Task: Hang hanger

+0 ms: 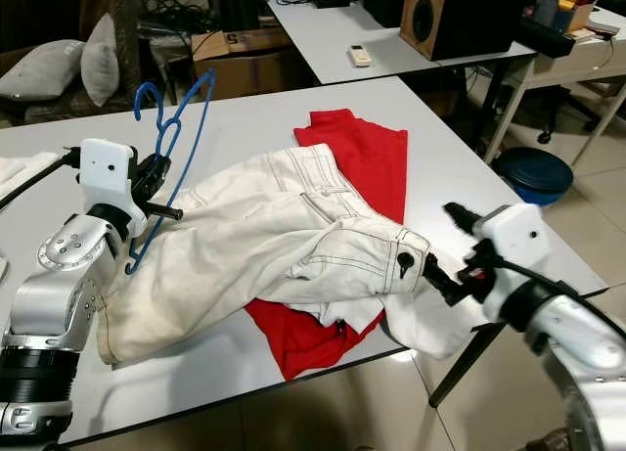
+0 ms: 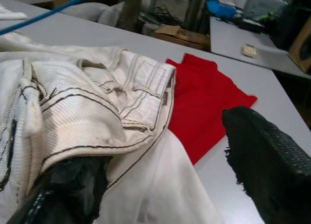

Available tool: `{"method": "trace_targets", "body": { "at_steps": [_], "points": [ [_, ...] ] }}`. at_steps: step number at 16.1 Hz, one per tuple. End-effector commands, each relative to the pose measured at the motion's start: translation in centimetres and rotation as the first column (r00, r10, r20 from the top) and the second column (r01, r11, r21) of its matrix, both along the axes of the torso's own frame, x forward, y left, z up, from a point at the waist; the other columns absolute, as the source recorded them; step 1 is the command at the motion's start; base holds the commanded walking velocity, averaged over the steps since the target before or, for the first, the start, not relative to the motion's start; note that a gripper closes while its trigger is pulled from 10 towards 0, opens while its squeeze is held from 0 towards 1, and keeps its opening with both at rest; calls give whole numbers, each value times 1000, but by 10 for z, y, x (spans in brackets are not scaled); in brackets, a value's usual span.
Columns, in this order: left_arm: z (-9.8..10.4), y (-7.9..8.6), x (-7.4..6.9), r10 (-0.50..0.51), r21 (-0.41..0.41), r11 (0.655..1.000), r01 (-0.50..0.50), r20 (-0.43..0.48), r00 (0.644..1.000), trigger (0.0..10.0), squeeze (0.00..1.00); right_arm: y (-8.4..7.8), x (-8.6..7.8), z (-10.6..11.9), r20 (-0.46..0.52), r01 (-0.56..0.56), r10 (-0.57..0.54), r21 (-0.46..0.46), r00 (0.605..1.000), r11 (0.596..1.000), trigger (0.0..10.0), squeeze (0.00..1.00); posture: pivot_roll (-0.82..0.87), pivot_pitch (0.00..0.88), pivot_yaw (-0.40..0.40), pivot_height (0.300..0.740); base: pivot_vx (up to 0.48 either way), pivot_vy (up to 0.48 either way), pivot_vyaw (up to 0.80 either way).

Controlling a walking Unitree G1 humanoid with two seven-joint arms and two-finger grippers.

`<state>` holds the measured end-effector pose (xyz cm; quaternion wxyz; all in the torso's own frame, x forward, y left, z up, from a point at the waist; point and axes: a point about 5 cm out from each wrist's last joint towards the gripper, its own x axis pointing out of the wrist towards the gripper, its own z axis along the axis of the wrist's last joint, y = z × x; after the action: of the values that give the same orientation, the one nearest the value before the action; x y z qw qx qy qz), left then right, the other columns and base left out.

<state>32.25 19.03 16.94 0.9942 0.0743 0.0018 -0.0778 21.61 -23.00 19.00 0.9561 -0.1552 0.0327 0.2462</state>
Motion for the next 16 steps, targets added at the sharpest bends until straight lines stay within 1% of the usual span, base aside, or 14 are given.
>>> {"method": "trace_targets", "body": {
  "at_steps": [1,3,4,5,6,7,8,9,10,11,12,14,15,16],
  "points": [
    [3,3,1,-4,13,1000,4,6,1000,10000,0,-3,-2,10,35,-36,34,50,999,998,10000,1000,-21,0,76,740,0,0,0],
    [3,4,0,-24,-11,1000,24,7,1000,10000,0,-1,-7,14,15,-115,114,101,993,988,10000,1000,-30,0,67,740,0,0,0],
    [5,-2,-1,-74,-41,996,74,17,997,10000,0,-4,-12,14,-31,-161,164,72,986,984,10000,1000,-28,0,65,740,0,0,0],
    [6,-7,-2,-102,-47,994,103,21,995,10000,0,-8,-15,13,-65,-183,186,48,980,982,10000,1000,-28,0,65,740,0,0,0],
    [5,-14,-1,-124,-43,991,125,14,992,10000,0,-20,-18,12,-126,-205,200,-31,972,978,10000,1000,-26,0,72,740,0,0,0],
    [4,-16,-1,-135,-43,990,135,10,991,10000,0,-24,-20,9,-178,-244,225,-94,958,965,10000,1000,-27,0,69,740,0,0,0],
    [3,-16,-1,-136,-41,990,136,6,991,10000,0,-30,-19,5,-223,-247,210,-150,952,957,10000,1000,-33,0,70,740,0,0,0],
    [2,-13,0,-126,-37,991,126,-3,992,10000,0,-40,-14,-1,-256,-223,149,-289,955,931,10000,1000,-33,0,70,740,0,0,0],
    [1,-11,1,-120,-40,992,120,-7,993,10000,0,-47,-8,-4,-241,-191,103,-377,965,906,10000,1000,-35,0,69,740,0,0,0],
    [1,-11,1,-120,-41,992,120,-7,993,10000,0,-48,-6,-4,-230,-184,99,-384,968,905,10000,1000,-35,0,69,740,0,0,0],
    [1,-14,1,-130,-37,991,129,-9,991,10000,0,-47,2,0,-183,-159,94,-381,979,911,10000,1000,-26,0,62,740,0,0,0],
    [1,-17,0,-149,-29,988,148,-11,989,10000,0,-46,2,-3,-231,-225,137,-418,963,880,10000,1000,-26,0,52,740,0,0,0],
    [1,-16,-1,-143,-30,989,143,-11,990,10000,0,-46,3,-2,-229,-227,141,-410,963,883,10000,1000,-26,0,52,740,0,0,0],
    [0,-13,-2,-133,-31,991,132,-12,991,10000,0,-45,5,8,-177,-217,165,-337,970,916,10000,1000,-26,0,48,740,0,0,0]
  ]
}}
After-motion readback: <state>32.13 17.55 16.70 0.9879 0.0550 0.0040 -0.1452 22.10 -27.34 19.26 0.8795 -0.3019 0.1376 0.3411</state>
